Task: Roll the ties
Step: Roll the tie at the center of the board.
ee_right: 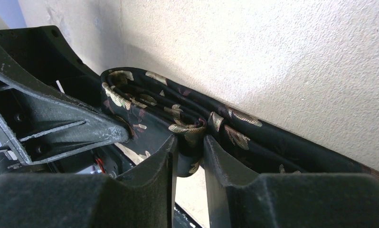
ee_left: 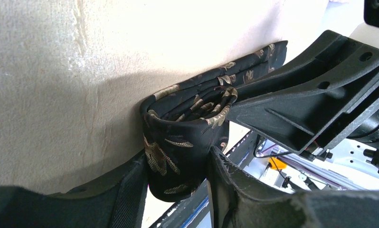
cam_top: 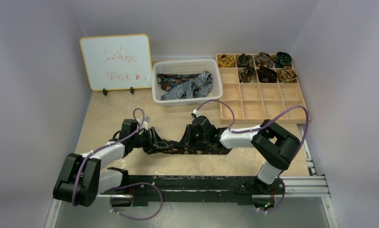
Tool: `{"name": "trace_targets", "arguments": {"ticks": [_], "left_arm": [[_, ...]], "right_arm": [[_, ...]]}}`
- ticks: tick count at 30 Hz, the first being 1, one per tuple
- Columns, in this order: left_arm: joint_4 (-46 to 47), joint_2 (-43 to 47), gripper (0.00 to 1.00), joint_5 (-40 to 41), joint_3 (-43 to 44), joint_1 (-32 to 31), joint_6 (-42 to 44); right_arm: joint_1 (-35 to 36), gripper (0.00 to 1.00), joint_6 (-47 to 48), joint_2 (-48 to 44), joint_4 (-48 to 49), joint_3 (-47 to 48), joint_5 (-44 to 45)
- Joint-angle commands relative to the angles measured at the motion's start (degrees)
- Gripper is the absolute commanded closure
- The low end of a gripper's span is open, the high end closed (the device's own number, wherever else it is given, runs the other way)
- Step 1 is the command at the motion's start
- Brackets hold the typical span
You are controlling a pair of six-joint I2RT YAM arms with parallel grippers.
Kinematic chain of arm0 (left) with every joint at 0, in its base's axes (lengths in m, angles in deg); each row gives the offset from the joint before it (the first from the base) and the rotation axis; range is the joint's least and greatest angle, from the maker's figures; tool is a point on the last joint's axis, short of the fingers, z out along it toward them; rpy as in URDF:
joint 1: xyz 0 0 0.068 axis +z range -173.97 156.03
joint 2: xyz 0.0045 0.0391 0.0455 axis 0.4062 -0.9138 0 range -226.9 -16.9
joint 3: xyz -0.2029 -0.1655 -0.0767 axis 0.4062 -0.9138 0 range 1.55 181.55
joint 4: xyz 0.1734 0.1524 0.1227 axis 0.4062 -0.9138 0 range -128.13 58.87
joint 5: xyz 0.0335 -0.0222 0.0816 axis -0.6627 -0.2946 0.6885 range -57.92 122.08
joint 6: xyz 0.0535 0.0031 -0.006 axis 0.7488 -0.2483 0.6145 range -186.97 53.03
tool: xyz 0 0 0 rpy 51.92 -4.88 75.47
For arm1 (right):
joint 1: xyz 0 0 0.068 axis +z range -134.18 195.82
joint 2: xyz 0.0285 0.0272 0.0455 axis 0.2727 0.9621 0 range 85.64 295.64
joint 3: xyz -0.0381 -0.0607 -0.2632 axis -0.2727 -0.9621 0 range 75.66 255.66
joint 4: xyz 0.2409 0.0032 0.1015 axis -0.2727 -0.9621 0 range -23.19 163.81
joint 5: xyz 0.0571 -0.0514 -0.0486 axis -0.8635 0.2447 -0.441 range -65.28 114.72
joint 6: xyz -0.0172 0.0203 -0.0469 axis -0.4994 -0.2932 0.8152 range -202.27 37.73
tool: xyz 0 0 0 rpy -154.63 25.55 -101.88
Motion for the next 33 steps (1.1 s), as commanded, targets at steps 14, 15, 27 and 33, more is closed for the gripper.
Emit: {"name": "trace_targets", "arguments": {"ticks": [14,15,27,33], "left_arm": [[-7.5,1.3,0.59,3.0,5.8,0.1,5.0],[-8.1,1.3,0.59,3.5,6.2,0.1,5.3],[-14.6,2.5,0.59,14.0,10.7,-5.7,6.1],[-18.2,3.5,0.59,19.8,13.9,-9.6,5.8]], "right_arm": [[-0.1,0.72,1.8,-4.1,-4.4,1.5,1.0],[0.0,0.73,1.9,-3.6,-4.5,1.8,0.5],[-0.3,0.75,2.6,-0.4,-4.8,4.1,-0.8],[-0.3,0.76,2.4,-2.3,-6.2,4.0,0.6]]}}
